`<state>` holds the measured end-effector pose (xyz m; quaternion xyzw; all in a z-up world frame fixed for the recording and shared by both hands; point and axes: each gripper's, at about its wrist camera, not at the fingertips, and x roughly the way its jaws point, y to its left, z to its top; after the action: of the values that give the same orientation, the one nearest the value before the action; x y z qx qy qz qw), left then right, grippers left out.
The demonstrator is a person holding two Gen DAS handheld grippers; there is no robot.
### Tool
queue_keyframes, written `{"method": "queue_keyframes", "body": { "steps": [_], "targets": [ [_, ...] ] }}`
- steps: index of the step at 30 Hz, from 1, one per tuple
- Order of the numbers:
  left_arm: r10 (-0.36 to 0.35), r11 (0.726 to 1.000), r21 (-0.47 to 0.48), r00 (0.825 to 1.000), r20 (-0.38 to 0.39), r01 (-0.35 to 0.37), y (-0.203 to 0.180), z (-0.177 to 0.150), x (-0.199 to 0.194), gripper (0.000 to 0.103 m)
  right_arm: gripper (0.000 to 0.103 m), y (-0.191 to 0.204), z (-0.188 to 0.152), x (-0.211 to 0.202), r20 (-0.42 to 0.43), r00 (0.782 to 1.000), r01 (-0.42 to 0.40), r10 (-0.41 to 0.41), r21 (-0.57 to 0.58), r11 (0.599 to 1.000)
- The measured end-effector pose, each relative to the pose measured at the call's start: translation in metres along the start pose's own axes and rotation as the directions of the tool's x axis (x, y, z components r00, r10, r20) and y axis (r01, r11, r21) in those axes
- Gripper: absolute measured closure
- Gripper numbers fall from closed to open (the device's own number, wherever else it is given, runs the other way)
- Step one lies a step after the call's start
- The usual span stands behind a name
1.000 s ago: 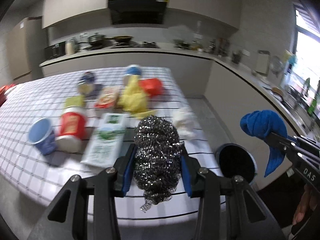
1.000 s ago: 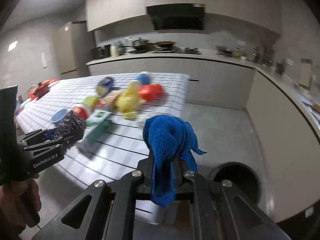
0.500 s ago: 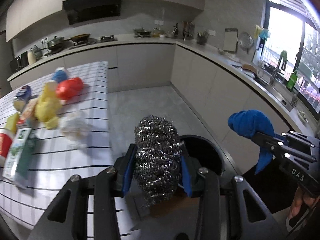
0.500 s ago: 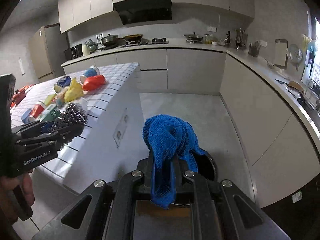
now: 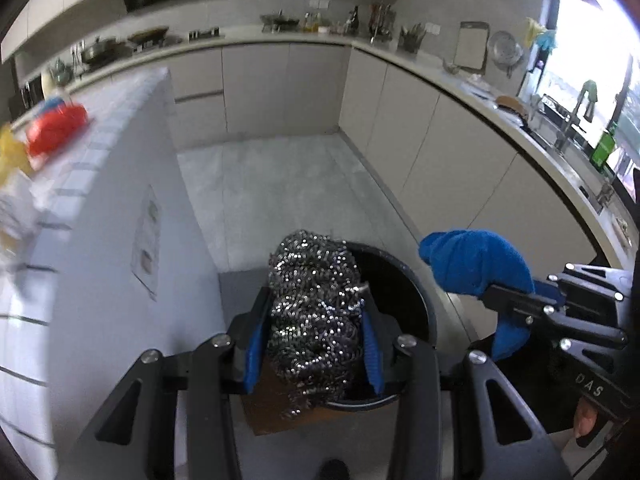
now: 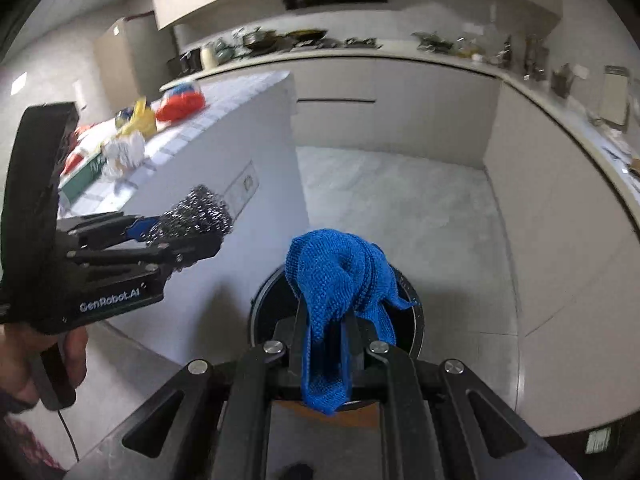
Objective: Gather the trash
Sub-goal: 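Carry both items over the black bin and open both tools to drop them, then move both tools back toward the table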
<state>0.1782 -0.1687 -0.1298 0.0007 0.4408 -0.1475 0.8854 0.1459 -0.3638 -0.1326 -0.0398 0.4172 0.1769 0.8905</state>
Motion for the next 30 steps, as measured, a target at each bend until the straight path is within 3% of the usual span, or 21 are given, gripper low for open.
{"method": "queue_keyframes", "body": {
  "steps": [5,6,7,8,9,10,11,13,17,20,22,25,30],
  "targets": [
    [-0.010,1.000,-0.018,0.999,-0.049,0.009,-0.005,-0.007,0.033,0.060,0.091,-0.020,-0.007,0.032,-0.059,0.997,-0.056,0.053,-0.049,0.997],
    [-0.034,0.999,-0.038,0.997,-0.065,0.032,-0.004,-0.008,0.040,0.055,0.091,-0.024,-0.008,0.041,-0.073,0.995,-0.070,0.066,-0.058,0.996],
    [-0.046,0.998,-0.051,0.995,-0.086,0.042,-0.001,-0.010,0.049,0.038,0.090,-0.029,-0.009,0.049,-0.082,0.994,-0.081,0.075,-0.067,0.995],
    [-0.006,0.998,-0.067,0.995,-0.095,-0.001,0.004,-0.014,0.056,0.027,0.089,-0.032,-0.010,0.056,-0.093,0.992,-0.091,0.083,-0.083,0.992],
    [0.038,0.996,-0.077,0.995,-0.091,-0.046,0.006,-0.015,0.059,0.017,0.076,-0.037,-0.012,0.068,-0.117,0.989,-0.096,0.085,-0.099,0.990],
    [0.081,0.993,-0.084,0.993,-0.087,-0.088,0.012,-0.019,0.062,0.017,0.032,-0.043,-0.015,0.081,-0.149,0.988,-0.066,0.050,-0.102,0.993],
    [0.108,0.989,-0.086,0.988,-0.106,-0.118,0.016,-0.022,0.064,0.017,0.002,-0.049,-0.018,0.087,-0.164,0.986,-0.050,0.034,-0.099,0.994],
    [0.160,0.980,-0.096,0.979,-0.127,-0.173,0.021,-0.026,0.063,0.017,0.002,-0.065,-0.024,0.098,-0.190,0.982,-0.023,0.008,-0.074,0.997],
    [0.200,0.968,-0.130,0.972,-0.124,-0.215,0.031,-0.032,0.048,0.016,0.000,-0.079,-0.026,0.092,-0.178,0.982,0.063,-0.069,-0.037,0.997],
    [0.209,0.966,-0.128,0.971,-0.118,-0.223,0.028,-0.031,0.036,0.013,0.000,-0.080,-0.025,0.084,-0.171,0.979,0.108,-0.108,-0.007,0.994],
    [0.212,0.967,-0.119,0.972,-0.102,-0.223,0.023,-0.030,0.024,0.005,0.000,-0.079,-0.021,0.076,-0.153,0.978,0.144,-0.140,0.016,0.989],
    [0.214,0.970,-0.102,0.974,-0.080,-0.221,0.015,-0.028,0.012,0.005,0.000,-0.077,-0.015,0.062,-0.128,0.976,0.186,-0.179,0.051,0.981],
    [0.207,0.974,-0.090,0.978,-0.031,-0.208,0.003,-0.016,-0.022,0.000,0.000,-0.072,-0.003,0.029,-0.070,0.979,0.199,-0.192,0.103,0.975]
  ]
}}
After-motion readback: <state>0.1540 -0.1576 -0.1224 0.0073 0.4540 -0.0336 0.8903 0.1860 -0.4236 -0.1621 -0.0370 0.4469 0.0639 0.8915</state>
